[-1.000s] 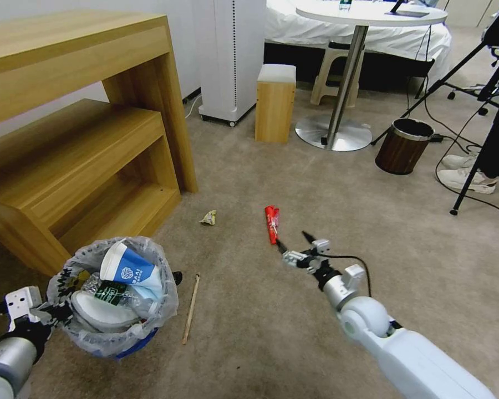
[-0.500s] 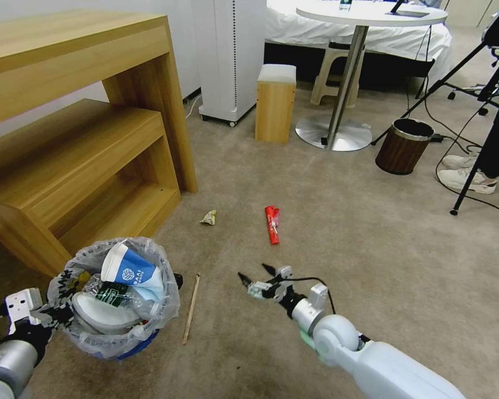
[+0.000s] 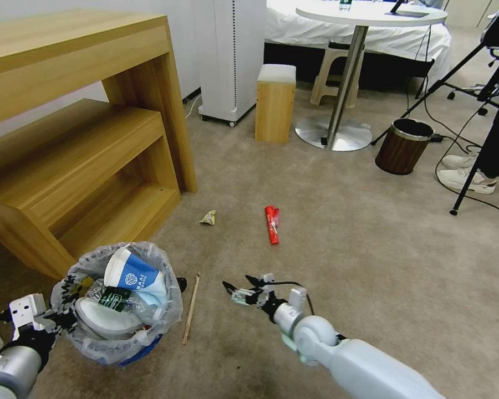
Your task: Pick up the trash bin and place the garbage on the floor into it.
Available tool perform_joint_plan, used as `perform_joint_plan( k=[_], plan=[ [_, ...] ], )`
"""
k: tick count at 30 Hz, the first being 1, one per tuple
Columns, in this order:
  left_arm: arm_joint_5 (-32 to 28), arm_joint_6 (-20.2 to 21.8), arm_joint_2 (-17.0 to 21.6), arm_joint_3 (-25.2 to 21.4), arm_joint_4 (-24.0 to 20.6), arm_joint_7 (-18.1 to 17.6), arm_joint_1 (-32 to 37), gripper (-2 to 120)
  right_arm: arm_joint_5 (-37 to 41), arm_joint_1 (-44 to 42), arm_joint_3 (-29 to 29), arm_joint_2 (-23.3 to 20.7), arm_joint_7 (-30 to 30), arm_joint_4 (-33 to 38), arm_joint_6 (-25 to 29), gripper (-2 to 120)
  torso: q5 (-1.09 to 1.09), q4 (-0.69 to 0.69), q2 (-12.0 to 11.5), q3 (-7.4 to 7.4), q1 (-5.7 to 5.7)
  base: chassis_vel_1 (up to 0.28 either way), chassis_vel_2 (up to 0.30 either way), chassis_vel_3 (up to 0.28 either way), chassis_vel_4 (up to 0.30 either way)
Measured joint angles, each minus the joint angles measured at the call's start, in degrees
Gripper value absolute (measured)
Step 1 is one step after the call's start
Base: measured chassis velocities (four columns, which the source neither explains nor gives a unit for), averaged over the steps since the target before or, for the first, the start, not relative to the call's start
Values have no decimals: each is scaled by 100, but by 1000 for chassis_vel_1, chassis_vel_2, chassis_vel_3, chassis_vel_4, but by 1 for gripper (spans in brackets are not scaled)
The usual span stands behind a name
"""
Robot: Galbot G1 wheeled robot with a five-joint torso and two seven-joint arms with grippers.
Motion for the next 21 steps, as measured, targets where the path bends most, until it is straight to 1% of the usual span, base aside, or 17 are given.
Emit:
perform_joint_plan(
  k=[1, 4, 8, 11, 12, 13, 14, 16, 20, 21],
  plan=[
    [0, 0, 0, 0, 0, 0, 0, 1, 0, 0, 0, 0, 0, 0, 0, 100, 0, 0, 0, 0, 0, 0, 0, 0, 0],
    [57, -7, -51, 18, 0, 9, 35, 1, 210, 45, 34, 253, -62, -176, -135, 100, 0, 0, 0, 0, 0, 0, 0, 0, 0],
    [105, -22, -89, 21, 2, 42, 76, 1, 316, 50, 91, 344, -116, -266, -253, 100, -1, 0, 0, 0, 0, 0, 0, 0, 0],
    [140, -38, -110, 15, 15, 54, 93, 1, 498, 121, 215, 329, -120, -351, -620, 100, 0, 0, 0, 0, 0, 0, 0, 0, 0],
    [163, -44, -131, 26, 28, 54, 87, 1, 573, 155, 299, 287, -82, -351, -860, 100, 0, -1, 0, 0, 0, 0, 0, 0, 0],
    [163, -44, -131, 26, 28, 54, 87, 1, 573, 155, 299, 287, -82, -351, -860, 100, 0, -1, 0, 0, 0, 0, 0, 0, 0],
    [180, -51, -148, 38, 37, 55, 80, 1, 630, 179, 332, 258, -66, -359, -976, 100, -1, -1, 0, 0, 0, 0, 0, 0, 0],
    [218, -64, -183, 61, 55, 63, 78, 1, 599, 226, 434, 232, -306, -479, -1285, 100, -1, -2, 0, 0, 0, 0, 0, 0, 0],
    [248, -67, -200, 86, 64, 63, 70, 1, 577, 287, 468, 348, -452, -695, -1436, 100, 0, -2, 0, 0, 0, 0, 0, 0, 0],
    [251, -67, -207, 95, 63, 62, 61, 1, 532, 329, 458, 446, -542, -848, -1492, 100, 0, -1, -1, 0, 0, 0, 0, 0, 0]
  ],
)
